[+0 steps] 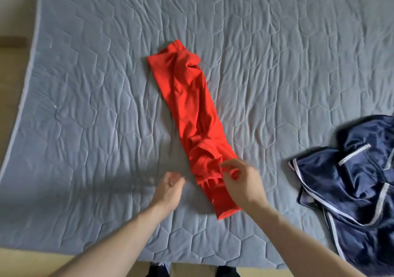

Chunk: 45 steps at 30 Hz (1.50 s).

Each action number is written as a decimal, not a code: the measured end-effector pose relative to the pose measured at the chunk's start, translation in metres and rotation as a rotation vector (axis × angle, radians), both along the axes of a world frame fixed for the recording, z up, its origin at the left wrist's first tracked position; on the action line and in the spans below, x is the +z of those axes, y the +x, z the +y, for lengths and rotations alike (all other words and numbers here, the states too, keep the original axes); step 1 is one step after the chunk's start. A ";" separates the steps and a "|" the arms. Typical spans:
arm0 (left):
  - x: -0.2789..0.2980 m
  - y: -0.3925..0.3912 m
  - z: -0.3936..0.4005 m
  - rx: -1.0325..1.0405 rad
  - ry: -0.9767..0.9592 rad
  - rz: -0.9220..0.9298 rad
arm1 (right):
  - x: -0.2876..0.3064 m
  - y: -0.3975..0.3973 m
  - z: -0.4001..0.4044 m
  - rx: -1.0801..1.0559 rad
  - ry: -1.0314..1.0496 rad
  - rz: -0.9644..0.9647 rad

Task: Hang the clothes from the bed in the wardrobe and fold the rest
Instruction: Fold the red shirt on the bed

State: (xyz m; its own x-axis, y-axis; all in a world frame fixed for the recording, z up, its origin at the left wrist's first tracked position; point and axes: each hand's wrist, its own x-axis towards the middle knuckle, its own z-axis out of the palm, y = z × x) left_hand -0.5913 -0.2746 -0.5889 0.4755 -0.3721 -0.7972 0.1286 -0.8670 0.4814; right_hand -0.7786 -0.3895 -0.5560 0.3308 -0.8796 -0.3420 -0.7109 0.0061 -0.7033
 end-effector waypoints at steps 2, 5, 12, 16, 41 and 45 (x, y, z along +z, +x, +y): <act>0.001 -0.017 0.006 0.082 0.067 0.177 | -0.007 -0.014 -0.004 -0.224 0.056 0.092; 0.003 -0.039 0.005 0.063 0.100 0.355 | -0.021 -0.033 -0.008 -0.398 0.428 0.191; -0.017 -0.081 -0.014 0.249 -0.030 0.428 | -0.042 -0.035 -0.002 -0.591 0.724 0.009; -0.023 -0.075 0.003 0.174 -0.008 0.236 | -0.044 -0.030 0.018 -0.495 0.698 -0.023; 0.119 0.022 -0.012 0.369 0.015 0.272 | 0.101 0.053 -0.036 -0.206 0.841 0.264; 0.131 0.074 -0.090 0.510 -0.108 0.371 | 0.117 0.110 -0.107 -0.255 0.918 0.035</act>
